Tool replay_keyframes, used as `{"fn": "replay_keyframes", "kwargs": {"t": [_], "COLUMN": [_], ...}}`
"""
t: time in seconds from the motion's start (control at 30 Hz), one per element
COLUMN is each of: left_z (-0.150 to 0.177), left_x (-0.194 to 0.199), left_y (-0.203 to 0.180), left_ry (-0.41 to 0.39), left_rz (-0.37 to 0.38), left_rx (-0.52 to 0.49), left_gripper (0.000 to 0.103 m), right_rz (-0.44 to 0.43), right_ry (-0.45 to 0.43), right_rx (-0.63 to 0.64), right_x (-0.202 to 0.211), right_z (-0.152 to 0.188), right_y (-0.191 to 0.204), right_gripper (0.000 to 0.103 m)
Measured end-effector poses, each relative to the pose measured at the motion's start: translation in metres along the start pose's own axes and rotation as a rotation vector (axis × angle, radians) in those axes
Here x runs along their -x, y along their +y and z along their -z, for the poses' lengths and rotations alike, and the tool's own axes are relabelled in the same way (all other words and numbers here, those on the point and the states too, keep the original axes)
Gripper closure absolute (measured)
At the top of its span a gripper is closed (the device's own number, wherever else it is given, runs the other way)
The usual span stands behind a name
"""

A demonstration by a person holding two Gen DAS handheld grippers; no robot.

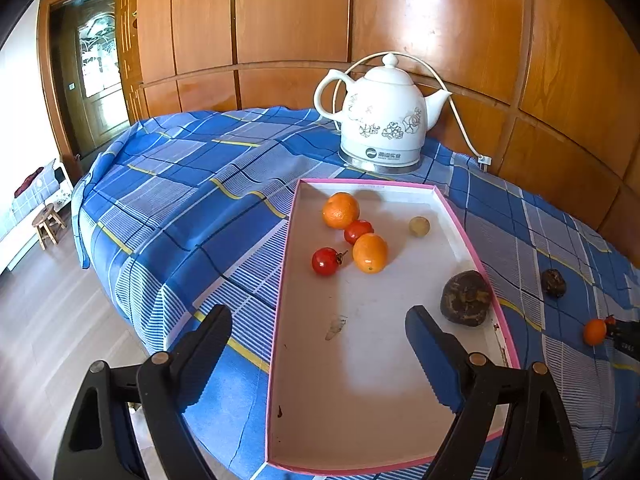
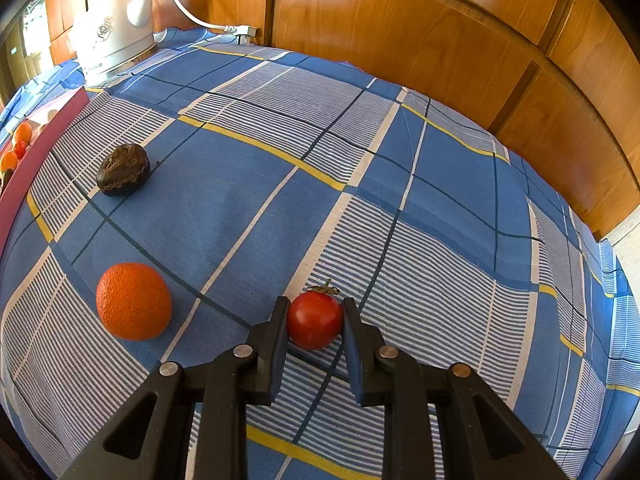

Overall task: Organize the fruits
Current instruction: 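Lift the cherry tomato with the right gripper and carry it over the tray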

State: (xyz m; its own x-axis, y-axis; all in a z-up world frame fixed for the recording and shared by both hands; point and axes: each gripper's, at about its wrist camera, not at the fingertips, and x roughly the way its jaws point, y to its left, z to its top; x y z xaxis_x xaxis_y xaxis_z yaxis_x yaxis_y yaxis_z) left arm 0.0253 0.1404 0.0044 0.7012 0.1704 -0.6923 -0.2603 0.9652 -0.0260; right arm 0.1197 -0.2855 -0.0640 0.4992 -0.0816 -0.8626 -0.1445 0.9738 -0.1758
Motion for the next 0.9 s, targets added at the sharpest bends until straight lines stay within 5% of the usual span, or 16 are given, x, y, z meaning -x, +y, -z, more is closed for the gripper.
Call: {"fn": "replay_keyframes", "kwargs": {"t": [0.63, 0.9], "left_z": [0.0, 0.0], "left_x": [0.004, 0.001], "left_y": [0.003, 0.006], "left_ry": [-0.011, -0.013], "left_rz": [-0.002, -0.007], "left_rx": [-0.008, -0.002], "left_gripper": [0.014, 0.014], "right_rz": [0.046, 0.028], "right_ry": [0.032, -0.111], "right_rx": [-0.026, -0.071], "right_x": [0.002, 0.047], "right_z": [-0.01, -0.03], "right_y": [0.001, 0.003], "right_gripper": [0.078, 0.078]}}
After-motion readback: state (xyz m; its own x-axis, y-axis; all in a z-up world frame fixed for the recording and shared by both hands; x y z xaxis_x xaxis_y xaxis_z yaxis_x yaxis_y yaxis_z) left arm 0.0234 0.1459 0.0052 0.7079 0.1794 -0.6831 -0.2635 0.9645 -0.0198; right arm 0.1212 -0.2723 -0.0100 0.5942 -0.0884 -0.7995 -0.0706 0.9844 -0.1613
